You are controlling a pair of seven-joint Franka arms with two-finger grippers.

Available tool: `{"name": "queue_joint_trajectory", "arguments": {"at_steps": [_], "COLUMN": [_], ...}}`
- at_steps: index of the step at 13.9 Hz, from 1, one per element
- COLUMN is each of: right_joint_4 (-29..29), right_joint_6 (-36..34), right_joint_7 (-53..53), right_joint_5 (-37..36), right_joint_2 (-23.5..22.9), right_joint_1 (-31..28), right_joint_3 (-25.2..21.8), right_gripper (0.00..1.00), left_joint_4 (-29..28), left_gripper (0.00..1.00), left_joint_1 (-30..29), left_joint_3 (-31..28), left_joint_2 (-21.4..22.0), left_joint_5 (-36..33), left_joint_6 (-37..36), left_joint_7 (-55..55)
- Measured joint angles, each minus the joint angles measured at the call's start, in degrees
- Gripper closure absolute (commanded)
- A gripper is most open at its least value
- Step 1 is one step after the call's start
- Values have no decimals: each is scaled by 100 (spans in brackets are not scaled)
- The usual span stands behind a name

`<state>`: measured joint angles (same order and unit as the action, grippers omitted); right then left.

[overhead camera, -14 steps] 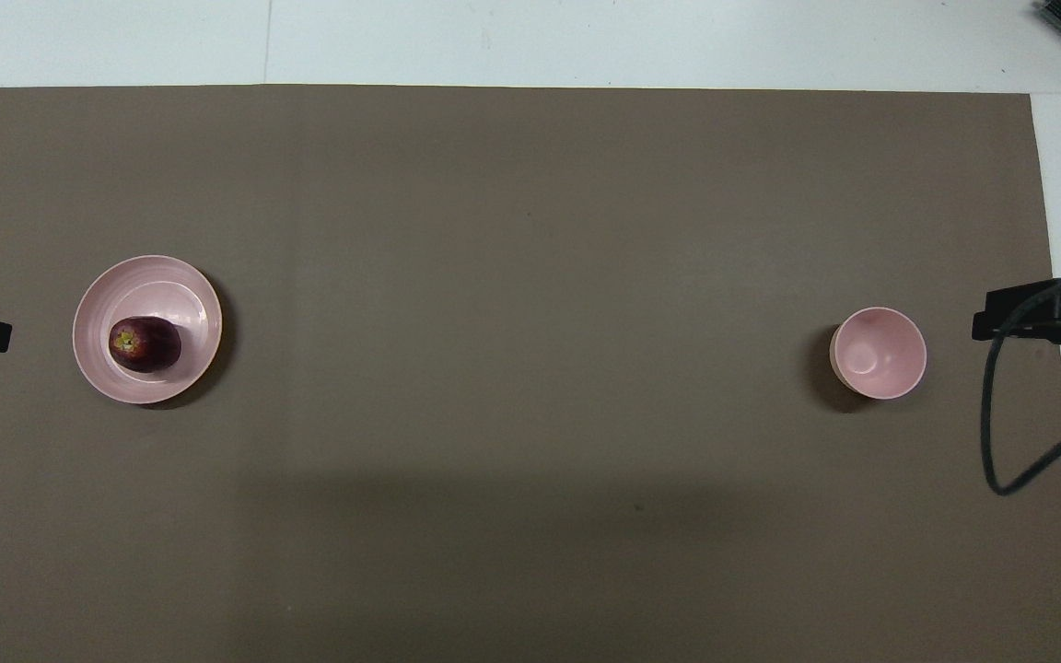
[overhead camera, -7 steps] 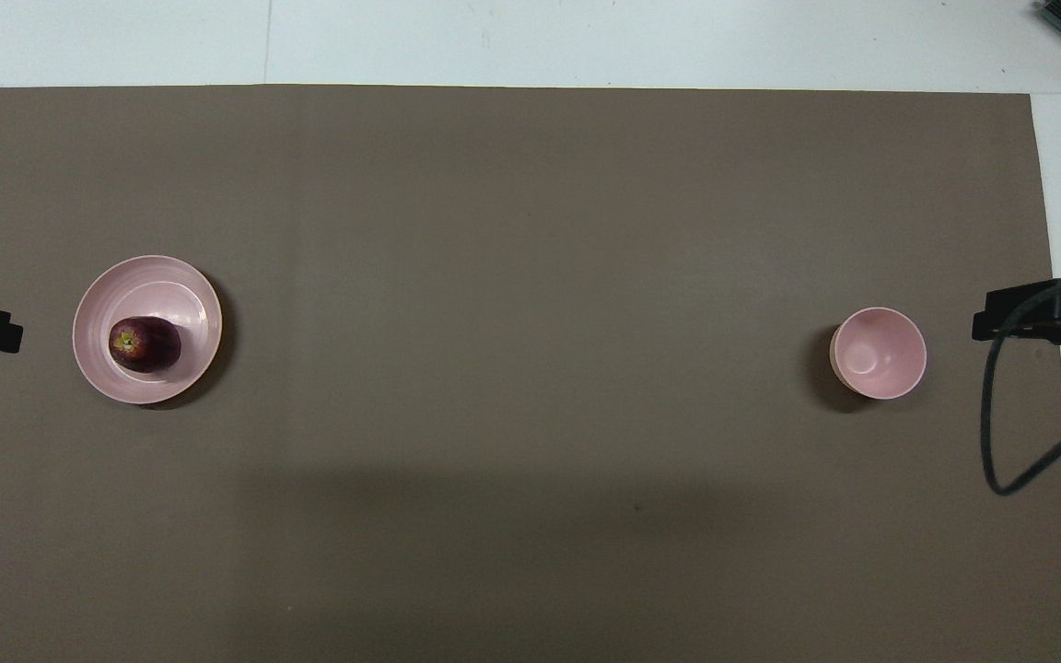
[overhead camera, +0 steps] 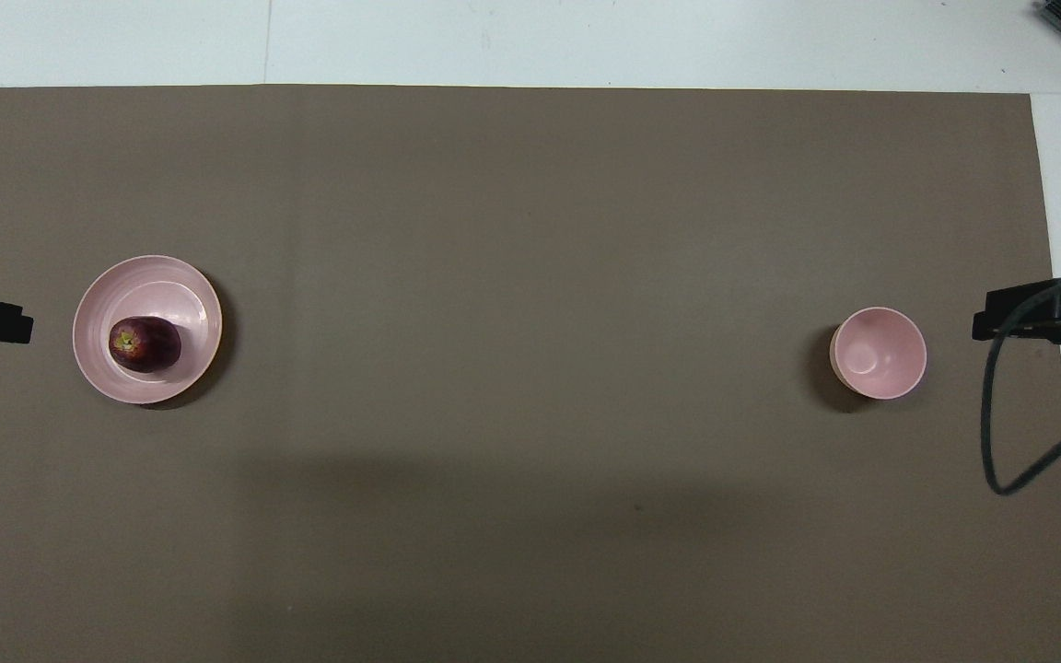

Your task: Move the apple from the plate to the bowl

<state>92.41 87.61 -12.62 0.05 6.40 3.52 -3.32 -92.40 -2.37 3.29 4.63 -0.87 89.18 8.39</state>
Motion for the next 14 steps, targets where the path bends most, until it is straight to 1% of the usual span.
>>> {"name": "queue_joint_trajectory", "arguments": {"at_steps": [4, 10, 14], "right_joint_4": [0, 0, 2], "right_joint_6": [0, -2, 11], "right_joint_7": [0, 0, 0], "right_joint_5": [0, 0, 1], "right_joint_2": [0, 0, 0], "right_joint_1": [0, 0, 16], "right_joint_3": [0, 0, 21], "right_gripper": [0, 0, 0], "left_joint_4": [-389, -1377, -1910], "left_gripper": [0, 0, 0], "left_joint_1": [-23, -103, -197], "left_joint_3": [-20, -40, -47], "left_joint_2": [9, -4, -34], "left_joint_5": [0, 0, 22], "left_joint_6": [418, 1597, 2325], "left_joint_7": [39, 47, 47]}}
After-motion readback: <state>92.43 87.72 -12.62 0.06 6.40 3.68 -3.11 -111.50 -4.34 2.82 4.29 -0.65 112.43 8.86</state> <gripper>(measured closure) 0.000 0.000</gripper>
